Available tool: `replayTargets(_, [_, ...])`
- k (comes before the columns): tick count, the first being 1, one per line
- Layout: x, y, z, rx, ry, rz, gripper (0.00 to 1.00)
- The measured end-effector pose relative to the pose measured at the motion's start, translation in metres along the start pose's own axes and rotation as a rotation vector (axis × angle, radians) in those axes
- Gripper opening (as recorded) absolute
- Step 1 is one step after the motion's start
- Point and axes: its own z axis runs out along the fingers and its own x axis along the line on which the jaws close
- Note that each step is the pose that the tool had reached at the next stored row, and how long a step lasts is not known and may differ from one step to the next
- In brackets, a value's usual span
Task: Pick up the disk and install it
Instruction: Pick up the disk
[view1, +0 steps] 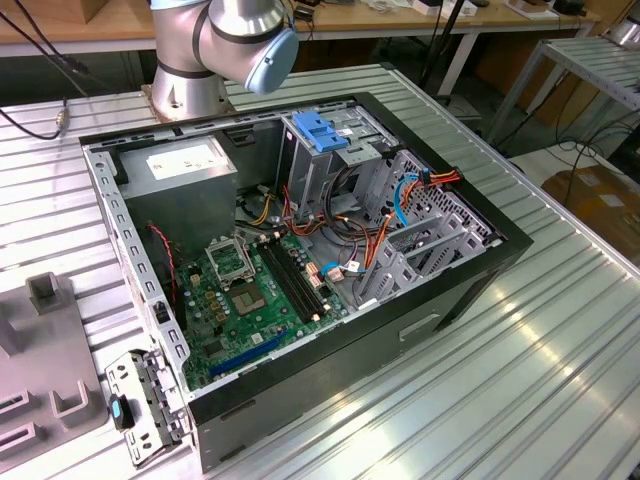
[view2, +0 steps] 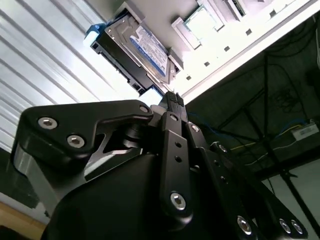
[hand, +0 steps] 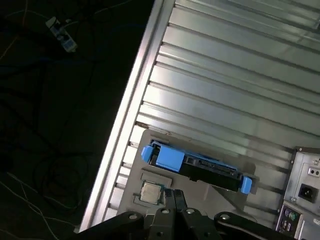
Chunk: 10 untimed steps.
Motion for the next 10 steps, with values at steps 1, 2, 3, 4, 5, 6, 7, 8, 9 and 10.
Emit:
replayTargets(1, [0.0, 0.0, 0.0001, -0.0003, 0.001, -0.022, 0.11])
replayTargets(2, [0.0, 0.0, 0.0001, -0.0006, 0.0018, -0.041, 0.11])
replayTargets(3, [0.0, 0.0, 0.0002, -0.0013, 0.0036, -0.081, 0.11])
replayTargets(4, [0.0, 0.0, 0.0003, -0.0019, 0.0049, -0.112, 0.11])
replayTargets(5, [0.0, 0.0, 0.0004, -0.002, 0.0059, -0.131, 0.11])
replayTargets(6, [0.0, 0.0, 0.0004, -0.0019, 0.0066, -0.143, 0.11])
replayTargets(7, [0.0, 0.0, 0.0004, -0.0018, 0.0068, -0.146, 0.11])
replayTargets(8, [0.0, 0.0, 0.0003, -0.0017, 0.0069, -0.146, 0.11])
replayTargets(9, [0.0, 0.0001, 0.0004, -0.0017, 0.007, -0.147, 0.11])
replayTargets(10, [-0.0005, 0.0012, 0.0004, -0.0003, 0.0077, -0.15, 0.11])
